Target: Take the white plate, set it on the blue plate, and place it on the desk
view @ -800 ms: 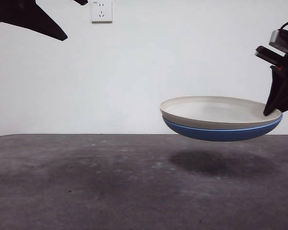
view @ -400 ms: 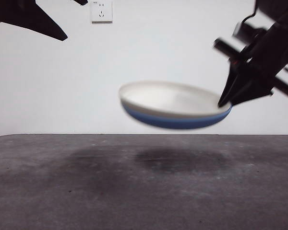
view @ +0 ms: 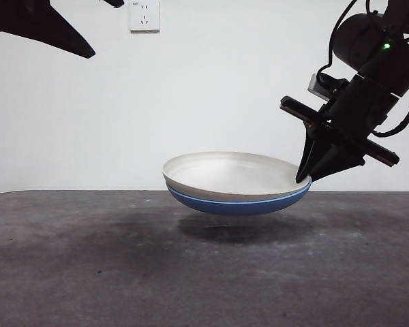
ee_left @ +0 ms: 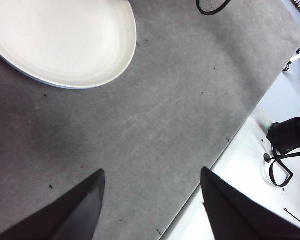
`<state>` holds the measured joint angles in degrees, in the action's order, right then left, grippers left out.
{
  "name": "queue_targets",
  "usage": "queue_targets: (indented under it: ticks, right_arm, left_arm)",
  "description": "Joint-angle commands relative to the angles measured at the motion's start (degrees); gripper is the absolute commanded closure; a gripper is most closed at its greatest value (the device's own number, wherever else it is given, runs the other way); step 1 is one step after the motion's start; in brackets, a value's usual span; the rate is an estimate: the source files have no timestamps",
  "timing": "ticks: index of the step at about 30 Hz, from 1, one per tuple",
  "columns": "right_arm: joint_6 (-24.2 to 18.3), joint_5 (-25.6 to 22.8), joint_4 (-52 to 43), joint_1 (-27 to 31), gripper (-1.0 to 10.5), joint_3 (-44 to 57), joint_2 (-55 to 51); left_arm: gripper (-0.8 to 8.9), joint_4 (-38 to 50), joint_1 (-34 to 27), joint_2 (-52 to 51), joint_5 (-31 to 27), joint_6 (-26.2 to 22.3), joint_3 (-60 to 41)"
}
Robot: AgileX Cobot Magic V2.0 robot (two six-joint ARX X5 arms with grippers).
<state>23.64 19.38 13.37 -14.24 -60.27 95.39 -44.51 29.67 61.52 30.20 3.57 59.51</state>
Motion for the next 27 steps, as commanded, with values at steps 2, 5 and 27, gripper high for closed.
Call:
queue_targets:
  ticks: [2,5,27]
  right_arm:
    - [1.1,0.1,-0.7,-0.3,9.4,-1.3,3.0]
    - [1.1,0.1,-0.8,-0.7,9.4,-1.3,4.6]
    - [1.5,-1.4,-1.4,-3.5,7.2,-1.3,8.0]
  left_arm:
    - [5.01,0.4,0.4,0.2,0.3,-0.1,0.7]
    - [5.01,0.4,0.4,0.2,0.3,-0.1,0.7]
    - [5.01,0.4,0.4,0.2,0.3,0.1,0.7]
